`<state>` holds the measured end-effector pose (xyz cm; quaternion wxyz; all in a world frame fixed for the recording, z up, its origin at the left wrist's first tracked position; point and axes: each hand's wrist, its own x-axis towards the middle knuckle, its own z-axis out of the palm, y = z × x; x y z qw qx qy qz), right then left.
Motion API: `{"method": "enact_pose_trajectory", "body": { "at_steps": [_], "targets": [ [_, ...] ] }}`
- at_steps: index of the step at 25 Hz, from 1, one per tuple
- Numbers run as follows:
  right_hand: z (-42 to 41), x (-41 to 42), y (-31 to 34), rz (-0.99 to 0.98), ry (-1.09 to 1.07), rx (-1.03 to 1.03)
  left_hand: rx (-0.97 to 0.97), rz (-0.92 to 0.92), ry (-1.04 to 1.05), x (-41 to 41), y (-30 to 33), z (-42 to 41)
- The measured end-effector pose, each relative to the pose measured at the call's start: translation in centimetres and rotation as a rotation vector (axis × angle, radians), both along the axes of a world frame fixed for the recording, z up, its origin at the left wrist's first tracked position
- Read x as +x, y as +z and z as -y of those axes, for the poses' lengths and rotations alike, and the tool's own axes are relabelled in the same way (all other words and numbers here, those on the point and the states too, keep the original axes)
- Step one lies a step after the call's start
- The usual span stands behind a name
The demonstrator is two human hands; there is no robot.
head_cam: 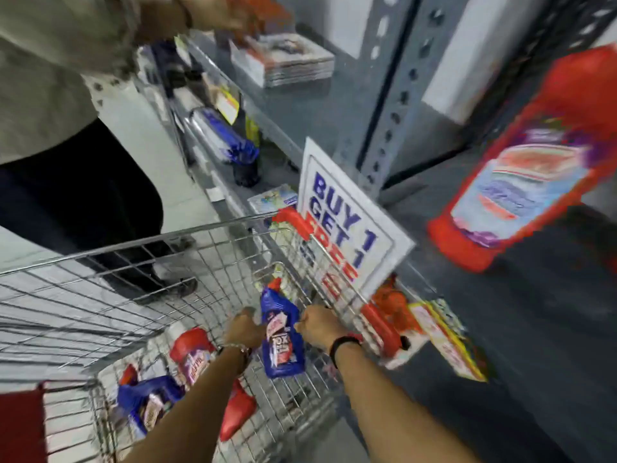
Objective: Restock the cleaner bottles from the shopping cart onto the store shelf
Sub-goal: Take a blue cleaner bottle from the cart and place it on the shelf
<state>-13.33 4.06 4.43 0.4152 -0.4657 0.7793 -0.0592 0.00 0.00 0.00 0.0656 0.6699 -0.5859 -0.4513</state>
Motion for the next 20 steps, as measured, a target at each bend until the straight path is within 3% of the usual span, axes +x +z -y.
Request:
{"method": "enact_pose_trajectory", "body": {
  "at_steps": [5, 10, 14, 20],
  "targets": [
    [5.2, 0.1, -10.4, 0.032, -0.128, 0.207, 0.257, -0.07, 0.001, -0.7, -9.1, 2.5],
    [5.1, -0.6, -13.8, 0.009, -0.097, 0.29, 0.348, -0.24, 0.243, -1.2, -11.5, 2.9],
    [4.6, -1.1, -10.6, 0.152, -0.105, 0.249, 0.343, -0.549, 0.405, -0.1, -8.0, 1.8],
    [-0.7, -0.3, 0.7, 0.324, -0.165, -0.264, 0.09, -0.826, 0.215, 2.3, 2.6, -0.3]
  ]
}}
